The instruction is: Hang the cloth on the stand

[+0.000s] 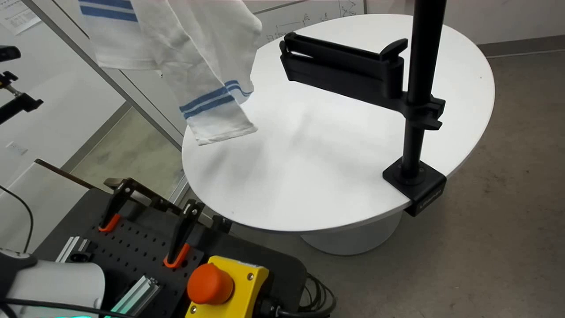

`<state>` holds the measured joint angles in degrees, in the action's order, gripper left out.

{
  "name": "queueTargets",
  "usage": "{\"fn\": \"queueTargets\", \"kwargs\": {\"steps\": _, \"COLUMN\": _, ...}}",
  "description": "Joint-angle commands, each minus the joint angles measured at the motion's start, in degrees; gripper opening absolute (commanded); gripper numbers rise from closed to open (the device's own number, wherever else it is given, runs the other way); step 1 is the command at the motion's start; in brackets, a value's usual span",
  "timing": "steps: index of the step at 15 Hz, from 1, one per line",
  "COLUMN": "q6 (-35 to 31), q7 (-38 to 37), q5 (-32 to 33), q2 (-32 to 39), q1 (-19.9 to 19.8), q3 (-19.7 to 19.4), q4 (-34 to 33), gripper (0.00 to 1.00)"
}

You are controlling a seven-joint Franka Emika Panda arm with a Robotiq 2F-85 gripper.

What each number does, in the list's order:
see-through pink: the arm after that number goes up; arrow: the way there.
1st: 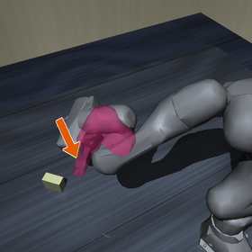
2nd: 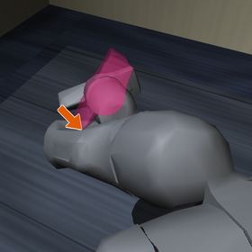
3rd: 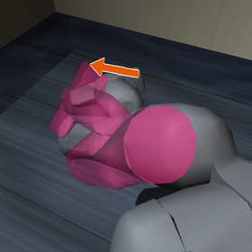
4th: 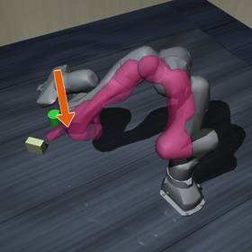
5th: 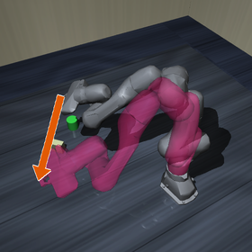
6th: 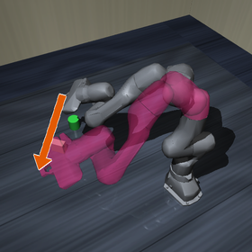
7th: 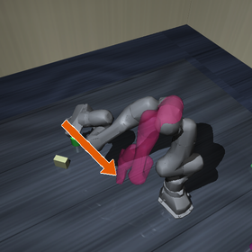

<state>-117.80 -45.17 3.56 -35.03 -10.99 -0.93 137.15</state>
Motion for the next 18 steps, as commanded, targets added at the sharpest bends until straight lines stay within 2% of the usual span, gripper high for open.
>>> {"fn": "queueTargets", "kwargs": {"steps": 1, "q6": 0.1, "q7": -1.3, "q5": -0.6, "q2": 0.6, "q1": -3.0, "q3": -0.1, "q4": -0.8, "gripper": 0.00}}
{"fn": "queueTargets", "kwargs": {"steps": 11, "q6": 2.7, "q7": -2.4, "q5": -0.1, "q2": 9.8, "q1": -8.6, "q3": -4.1, "q4": -5.7, "gripper": 0.00}}
{"fn": "queueTargets", "kwargs": {"steps": 18, "q6": 4.8, "q7": -6.7, "q5": 0.5, "q2": 23.1, "q1": -9.0, "q3": -6.4, "q4": -16.5, "gripper": 0.00}}
